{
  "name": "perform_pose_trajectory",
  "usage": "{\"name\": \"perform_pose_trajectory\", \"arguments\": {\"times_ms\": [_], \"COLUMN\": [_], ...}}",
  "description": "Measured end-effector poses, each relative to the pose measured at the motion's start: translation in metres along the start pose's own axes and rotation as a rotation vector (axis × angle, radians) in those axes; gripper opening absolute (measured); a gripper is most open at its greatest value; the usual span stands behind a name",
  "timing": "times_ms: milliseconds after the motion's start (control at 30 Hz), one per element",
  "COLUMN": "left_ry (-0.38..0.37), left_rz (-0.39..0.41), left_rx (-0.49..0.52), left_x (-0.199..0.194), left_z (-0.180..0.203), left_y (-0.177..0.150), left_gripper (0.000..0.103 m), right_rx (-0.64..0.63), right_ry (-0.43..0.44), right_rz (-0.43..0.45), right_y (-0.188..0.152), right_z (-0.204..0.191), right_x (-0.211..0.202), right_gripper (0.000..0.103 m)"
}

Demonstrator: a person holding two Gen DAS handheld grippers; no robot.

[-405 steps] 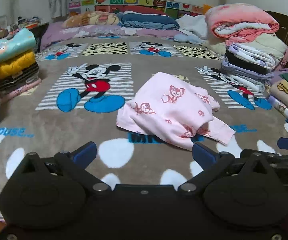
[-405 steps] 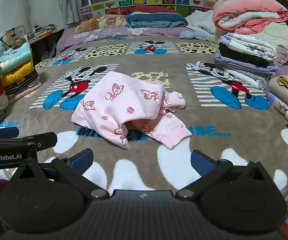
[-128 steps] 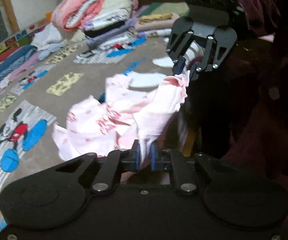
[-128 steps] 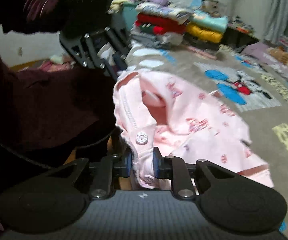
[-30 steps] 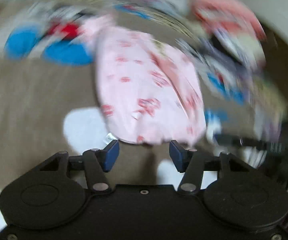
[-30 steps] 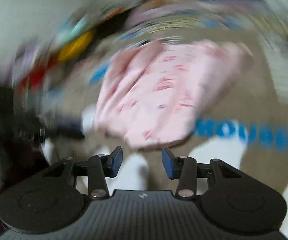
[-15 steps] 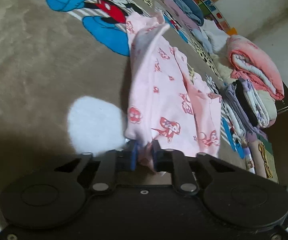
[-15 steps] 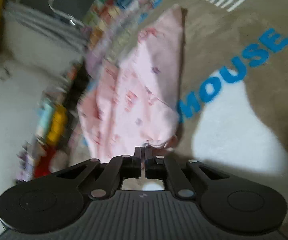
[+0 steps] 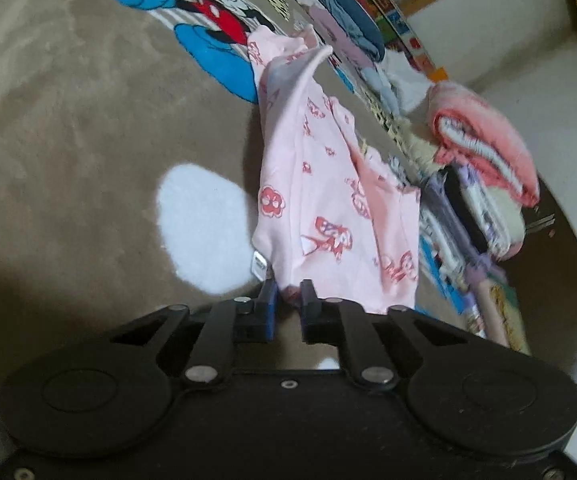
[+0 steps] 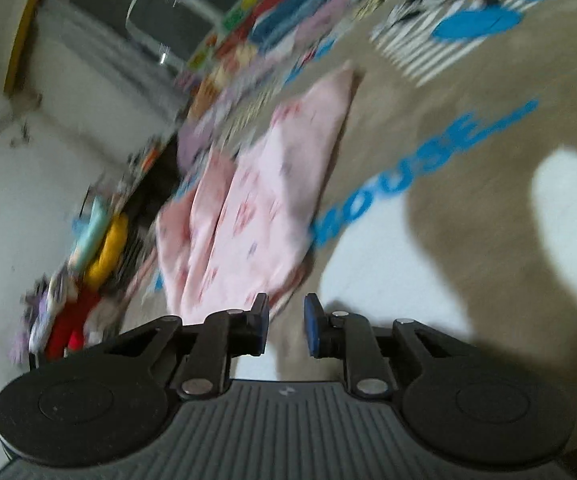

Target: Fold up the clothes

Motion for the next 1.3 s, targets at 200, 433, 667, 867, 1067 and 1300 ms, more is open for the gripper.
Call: {"name": "perform_pose_trajectory", "arguments": {"times_ms": [200,433,667,867,1067,1300], "left_ry": [-0.010,0.402,0.542,0.594,0.645,0.810], "left_rz": [-0.063,0.102,0.107,0.102,0.096,0.183], "left_rx": [0.196,1.038,1.298,1.295,1.362,1.687], "left_x": [0.004,0.036,0.080,0.090,0.099,0.103], "left_z": [0.051,0.133,0.138,0.130,0.131,0.136], "left_y": [-0.021,-0.084,-0.103,-0.096,-0.096,-0.123], "left_gripper": [0.017,0.018,0.017,0.017,0.012,0.001], "right_rx": [0.056,0.073,0.045,0.008,-0.023,-0.037], "right_ry": [0.005,0.110,0.153,0.168,0.157,0.117], "right_rz": [0.010,0.009,-0.001,-0.002,-0.002,0.004], "right_y": [0.021,0.029,0.027,0.027,0.028,0.026], "right_z": [0.015,0.021,0.018,0.015,0.013,0.013], "right_x": [0.033,0.044,0.045,0.046,0.049,0.052], "right_gripper": [0.032,0.031,0.030,0.029,0.029,0.017]}}
Point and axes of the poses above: each gripper's, at about its wrist camera, not at the fingertips, and x roughly the way its jaws point, z to its right, y to its top, the point moved 9 cm from there along x, roughly the way its jaws point, and after that the axes turned 9 degrees about -z, right-handed, at the moved point
